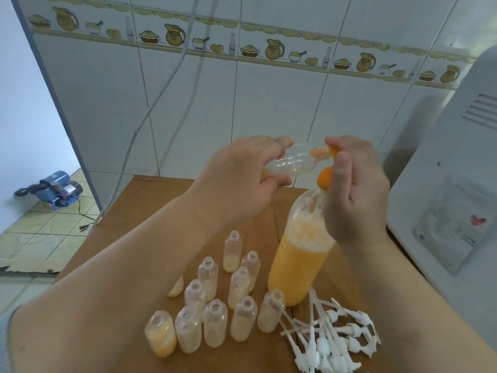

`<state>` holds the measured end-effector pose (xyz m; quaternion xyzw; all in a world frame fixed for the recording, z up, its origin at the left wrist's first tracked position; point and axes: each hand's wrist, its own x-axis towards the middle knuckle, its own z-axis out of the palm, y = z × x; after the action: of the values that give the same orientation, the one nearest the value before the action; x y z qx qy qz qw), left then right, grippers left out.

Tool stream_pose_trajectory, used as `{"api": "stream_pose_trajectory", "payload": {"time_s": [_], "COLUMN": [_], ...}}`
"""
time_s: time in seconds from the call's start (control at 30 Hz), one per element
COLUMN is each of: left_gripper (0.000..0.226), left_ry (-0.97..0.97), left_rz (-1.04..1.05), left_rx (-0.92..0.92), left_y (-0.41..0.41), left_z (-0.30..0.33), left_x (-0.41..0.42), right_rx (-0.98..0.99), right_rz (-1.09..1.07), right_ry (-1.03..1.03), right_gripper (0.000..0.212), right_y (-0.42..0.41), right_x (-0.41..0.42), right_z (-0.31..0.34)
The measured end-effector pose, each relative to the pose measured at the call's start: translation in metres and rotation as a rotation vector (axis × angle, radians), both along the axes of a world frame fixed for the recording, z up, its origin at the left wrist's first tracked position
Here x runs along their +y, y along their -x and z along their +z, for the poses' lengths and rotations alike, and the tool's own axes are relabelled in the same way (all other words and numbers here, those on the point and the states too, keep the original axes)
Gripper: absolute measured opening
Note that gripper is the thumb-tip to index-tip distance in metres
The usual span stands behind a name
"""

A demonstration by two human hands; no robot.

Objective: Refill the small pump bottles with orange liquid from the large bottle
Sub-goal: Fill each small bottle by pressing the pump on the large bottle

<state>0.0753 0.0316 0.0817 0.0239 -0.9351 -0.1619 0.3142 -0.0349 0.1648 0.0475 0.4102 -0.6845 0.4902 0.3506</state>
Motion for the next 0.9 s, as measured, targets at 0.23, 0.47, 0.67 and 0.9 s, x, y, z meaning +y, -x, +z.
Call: {"api": "stream_pose_trajectory", "payload": {"time_s": [0.23, 0.47, 0.67, 0.9], "left_gripper": [0.051, 0.052, 0.053, 0.053], "left_ry": [0.018, 0.012, 0.017, 0.02], "left_rz": [0.005, 0.018, 0.019, 0.044], "left_rx": [-0.053, -0.024, -0.07, -0.045], "left_y": [0.003, 0.0, 0.003, -0.002], "left_z": [-0.003, 0.004, -0.002, 0.008], "left_x": [0.005, 0.001, 0.008, 0.007], "right_rx": [0.045, 0.027, 0.022, 0.042], "right_rz": [-0.002, -0.005, -0.025, -0.01], "right_ry": [0.057, -0.059, 0.074, 0.01], "right_gripper": [0.039, 0.043, 0.04, 0.043], "right_y": [0.005, 0.004, 0.006, 0.003], "right_x": [0.001, 0.007, 0.002, 0.007], "right_z": [-0.016, 0.006, -0.015, 0.003]}}
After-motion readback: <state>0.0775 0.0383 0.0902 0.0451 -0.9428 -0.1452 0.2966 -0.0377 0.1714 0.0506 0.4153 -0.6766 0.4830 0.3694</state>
